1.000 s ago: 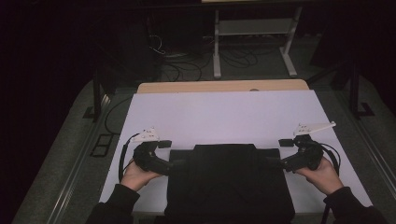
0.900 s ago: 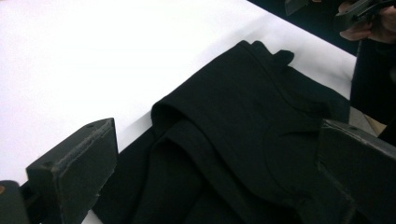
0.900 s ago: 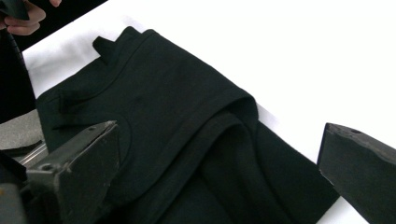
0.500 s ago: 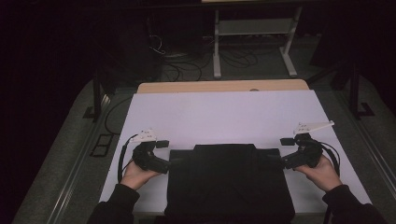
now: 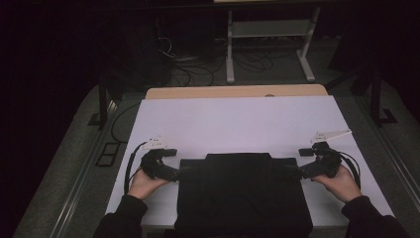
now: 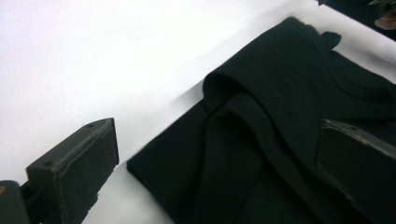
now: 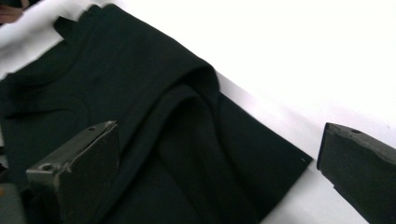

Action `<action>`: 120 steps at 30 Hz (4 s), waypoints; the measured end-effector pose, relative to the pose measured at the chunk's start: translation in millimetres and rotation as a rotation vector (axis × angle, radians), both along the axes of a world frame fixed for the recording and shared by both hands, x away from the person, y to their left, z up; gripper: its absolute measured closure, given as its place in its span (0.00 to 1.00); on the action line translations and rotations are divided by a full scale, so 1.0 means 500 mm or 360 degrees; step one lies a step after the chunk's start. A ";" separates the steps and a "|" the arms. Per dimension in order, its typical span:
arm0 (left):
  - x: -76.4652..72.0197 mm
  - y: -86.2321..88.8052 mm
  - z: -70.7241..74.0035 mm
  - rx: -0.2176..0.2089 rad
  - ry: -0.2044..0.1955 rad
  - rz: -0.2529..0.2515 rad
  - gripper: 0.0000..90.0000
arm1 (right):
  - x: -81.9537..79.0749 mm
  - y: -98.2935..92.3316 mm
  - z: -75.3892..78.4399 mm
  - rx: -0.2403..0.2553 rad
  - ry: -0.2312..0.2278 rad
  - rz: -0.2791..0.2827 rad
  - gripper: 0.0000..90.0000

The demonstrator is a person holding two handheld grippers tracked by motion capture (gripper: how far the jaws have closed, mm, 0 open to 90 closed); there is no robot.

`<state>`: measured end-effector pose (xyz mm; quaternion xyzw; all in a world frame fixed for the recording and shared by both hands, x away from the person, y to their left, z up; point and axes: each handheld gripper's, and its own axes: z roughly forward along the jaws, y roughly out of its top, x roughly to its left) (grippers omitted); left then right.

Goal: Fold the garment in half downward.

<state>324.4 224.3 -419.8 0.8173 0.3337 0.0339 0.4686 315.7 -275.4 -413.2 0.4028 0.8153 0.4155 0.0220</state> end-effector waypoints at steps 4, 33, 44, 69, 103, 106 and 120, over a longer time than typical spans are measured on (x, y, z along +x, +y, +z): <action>0.007 0.003 -0.009 0.0009 0.0025 -0.0003 0.00 | 0.009 -0.008 -0.013 -0.0045 0.0023 -0.0027 0.00; 0.059 0.039 -0.052 -0.0048 0.0167 0.0086 0.09 | 0.073 -0.055 -0.055 -0.0066 0.0085 -0.0068 0.28; 0.066 0.027 -0.058 -0.0005 0.0214 -0.0001 0.20 | 0.077 -0.049 -0.058 -0.0077 0.0103 -0.0014 0.33; 0.080 0.018 -0.067 0.0010 0.0264 0.0007 0.60 | 0.076 -0.031 -0.064 -0.0115 0.0113 0.0011 0.78; 0.075 -0.012 -0.042 0.0227 0.0224 0.0005 0.95 | 0.074 -0.025 -0.058 -0.0181 0.0106 -0.0016 0.97; 0.075 -0.010 -0.040 0.0230 0.0215 0.0017 0.95 | 0.073 -0.024 -0.055 -0.0190 0.0092 -0.0034 0.97; 0.079 -0.005 -0.018 0.0233 0.0138 0.0043 0.95 | 0.079 -0.019 -0.043 -0.0206 0.0037 -0.0062 0.97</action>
